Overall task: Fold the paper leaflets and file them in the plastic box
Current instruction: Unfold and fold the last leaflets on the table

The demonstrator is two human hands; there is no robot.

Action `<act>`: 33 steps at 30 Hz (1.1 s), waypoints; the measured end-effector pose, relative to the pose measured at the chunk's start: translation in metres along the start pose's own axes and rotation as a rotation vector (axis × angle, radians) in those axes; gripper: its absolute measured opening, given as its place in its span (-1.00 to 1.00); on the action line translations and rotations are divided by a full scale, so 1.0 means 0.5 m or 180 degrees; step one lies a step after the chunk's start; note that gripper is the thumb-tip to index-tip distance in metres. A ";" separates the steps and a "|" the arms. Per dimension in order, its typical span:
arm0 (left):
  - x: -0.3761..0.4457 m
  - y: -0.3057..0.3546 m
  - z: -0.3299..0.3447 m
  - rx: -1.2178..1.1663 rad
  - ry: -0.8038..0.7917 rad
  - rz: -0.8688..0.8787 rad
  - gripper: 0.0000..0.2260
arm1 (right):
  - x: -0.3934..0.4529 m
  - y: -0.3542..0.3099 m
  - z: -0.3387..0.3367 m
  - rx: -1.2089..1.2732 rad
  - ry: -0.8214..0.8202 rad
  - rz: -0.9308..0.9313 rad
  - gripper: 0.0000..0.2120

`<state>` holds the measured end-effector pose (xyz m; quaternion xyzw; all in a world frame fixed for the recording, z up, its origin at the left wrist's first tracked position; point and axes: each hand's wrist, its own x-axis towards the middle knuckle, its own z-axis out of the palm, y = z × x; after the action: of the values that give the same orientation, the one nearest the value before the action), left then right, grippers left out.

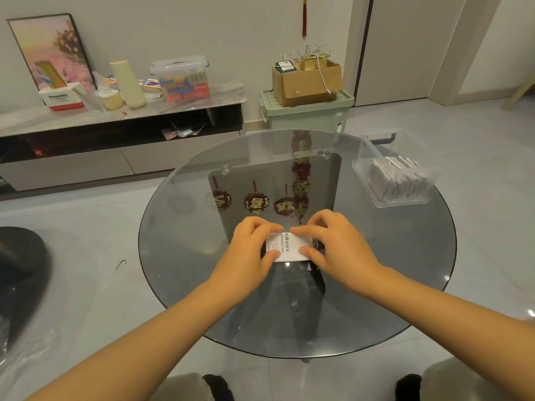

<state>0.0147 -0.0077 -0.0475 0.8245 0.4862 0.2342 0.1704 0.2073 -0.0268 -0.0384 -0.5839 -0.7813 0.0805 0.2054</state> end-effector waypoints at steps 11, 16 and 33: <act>-0.005 -0.013 -0.018 0.0551 -0.0440 0.0508 -0.57 | -0.032 0.005 0.006 -0.0778 -0.0685 -0.0309 -0.20; 0.008 0.000 -0.035 0.0743 -0.0523 0.0827 -0.70 | -0.022 0.008 -0.005 -0.0722 -0.0406 -0.0435 -0.33; 0.164 0.163 -0.061 -0.0597 0.0002 0.0227 -0.87 | -0.002 0.059 -0.206 0.0387 0.0136 0.0338 -0.83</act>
<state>0.0910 0.0281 0.0372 0.8216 0.4325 0.2849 0.2382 0.2763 -0.0302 0.0434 -0.6125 -0.7383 0.1261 0.2525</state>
